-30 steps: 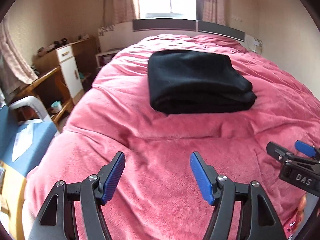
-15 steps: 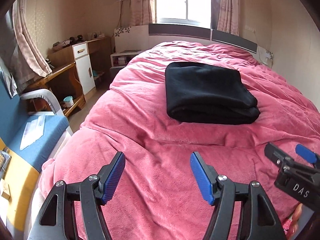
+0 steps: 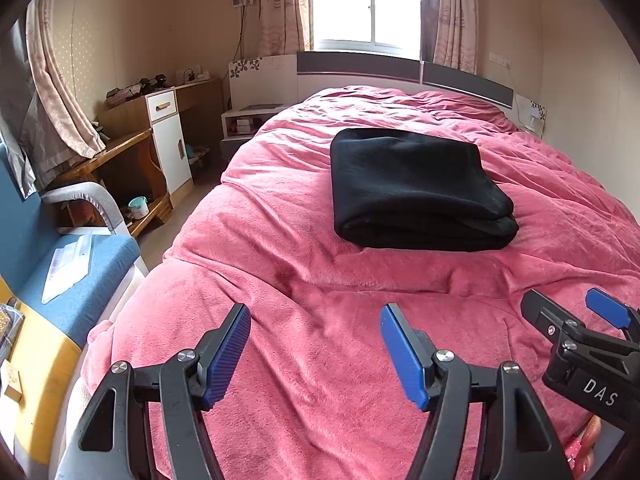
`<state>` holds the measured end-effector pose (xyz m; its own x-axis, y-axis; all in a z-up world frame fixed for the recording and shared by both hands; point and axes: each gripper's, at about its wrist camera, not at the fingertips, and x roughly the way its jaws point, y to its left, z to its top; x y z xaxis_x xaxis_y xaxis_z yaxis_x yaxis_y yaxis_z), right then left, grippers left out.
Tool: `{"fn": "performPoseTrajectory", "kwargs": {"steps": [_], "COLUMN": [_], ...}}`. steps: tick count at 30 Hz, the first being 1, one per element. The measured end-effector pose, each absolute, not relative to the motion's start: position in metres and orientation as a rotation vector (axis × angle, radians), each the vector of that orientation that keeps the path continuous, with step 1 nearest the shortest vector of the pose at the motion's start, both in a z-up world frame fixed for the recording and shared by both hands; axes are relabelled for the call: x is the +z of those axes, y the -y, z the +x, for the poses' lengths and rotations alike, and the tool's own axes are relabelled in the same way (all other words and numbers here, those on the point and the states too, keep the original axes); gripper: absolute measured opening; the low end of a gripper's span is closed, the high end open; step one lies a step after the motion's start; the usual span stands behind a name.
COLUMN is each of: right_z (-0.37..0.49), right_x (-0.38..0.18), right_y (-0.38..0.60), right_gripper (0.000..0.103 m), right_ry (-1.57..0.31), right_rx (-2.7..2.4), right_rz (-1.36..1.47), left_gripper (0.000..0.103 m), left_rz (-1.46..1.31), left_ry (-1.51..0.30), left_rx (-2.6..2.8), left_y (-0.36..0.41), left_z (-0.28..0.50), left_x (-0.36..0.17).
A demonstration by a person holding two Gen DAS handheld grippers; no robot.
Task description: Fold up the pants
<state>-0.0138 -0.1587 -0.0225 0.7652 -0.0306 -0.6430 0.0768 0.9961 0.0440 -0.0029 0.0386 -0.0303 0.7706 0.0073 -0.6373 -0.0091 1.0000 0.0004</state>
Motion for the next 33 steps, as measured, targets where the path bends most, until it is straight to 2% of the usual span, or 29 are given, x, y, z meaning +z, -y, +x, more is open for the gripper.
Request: {"fn": "performPoseTrajectory", "kwargs": {"steps": [33], "right_z": [-0.014], "right_x": [-0.017], "right_y": [0.147], "right_gripper": [0.103], "right_ry": [-0.696], "right_rx": [-0.023], "right_rz": [0.067], "left_gripper": [0.069], "left_rz": [-0.013], "left_ry": [-0.7], "left_rx": [0.035], "left_y": [-0.042], "left_z": [-0.007], "left_x": [-0.029]}}
